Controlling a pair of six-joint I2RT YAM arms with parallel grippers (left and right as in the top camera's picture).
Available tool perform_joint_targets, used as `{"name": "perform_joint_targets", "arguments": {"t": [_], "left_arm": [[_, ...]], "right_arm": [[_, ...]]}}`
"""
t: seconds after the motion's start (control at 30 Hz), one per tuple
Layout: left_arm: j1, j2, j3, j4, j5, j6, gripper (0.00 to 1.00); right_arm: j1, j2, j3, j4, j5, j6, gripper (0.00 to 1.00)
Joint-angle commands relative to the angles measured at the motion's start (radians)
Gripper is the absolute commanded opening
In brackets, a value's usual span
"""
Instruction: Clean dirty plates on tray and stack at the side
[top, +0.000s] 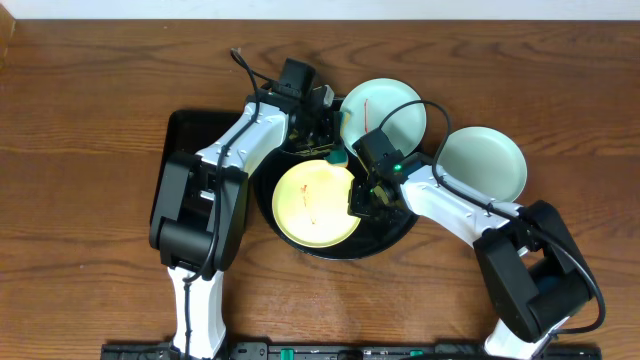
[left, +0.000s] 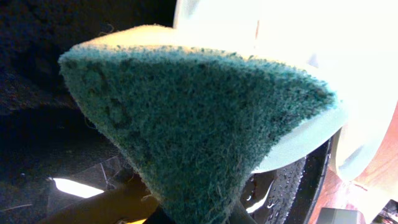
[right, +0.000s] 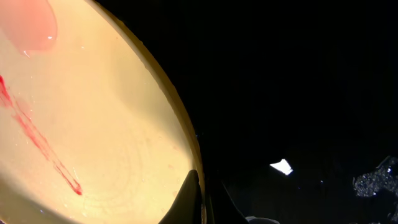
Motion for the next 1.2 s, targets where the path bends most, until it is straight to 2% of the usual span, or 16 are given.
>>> {"name": "perform_joint_targets", "arguments": {"t": [0.0, 0.2, 0.6, 0.7, 0.87, 1.07, 1.17], "left_arm": [[-0.003, 0.006, -0.004, -0.008, 0.027, -0.005, 0.07], [-0.010, 0.006, -0.006, -0.056, 0.027, -0.005, 0.07], [-0.023, 0.006, -0.006, 0.029, 0.019, -0.016, 0.07], [-0.021, 0.006, -0.006, 0.020, -0.031, -0.016, 0.07], [-0.010, 0.006, -0.006, -0.019, -0.051, -0.016, 0.08], [-0.017, 0.006, -0.006, -0.135, -0.053, 0.018, 0.08], [-0.030, 0.006, -0.006, -0.158, -0.124, 0.037, 0.08]], "right_arm": [[0.000, 0.020, 0.004, -0.003, 0.000, -0.014, 0.01], [0.000, 0.020, 0.004, -0.003, 0.000, -0.014, 0.01], [0.000, 0.020, 0.004, 0.000, 0.000, -0.017, 0.01], [0.000, 0.020, 0.004, 0.000, 0.000, -0.018, 0.01], [0.000, 0.020, 0.004, -0.001, 0.000, -0.019, 0.01], [0.000, 0.020, 0.004, 0.000, 0.000, -0.019, 0.01], [0.000, 0.020, 0.004, 0.000, 0.000, -0.019, 0.01]]}}
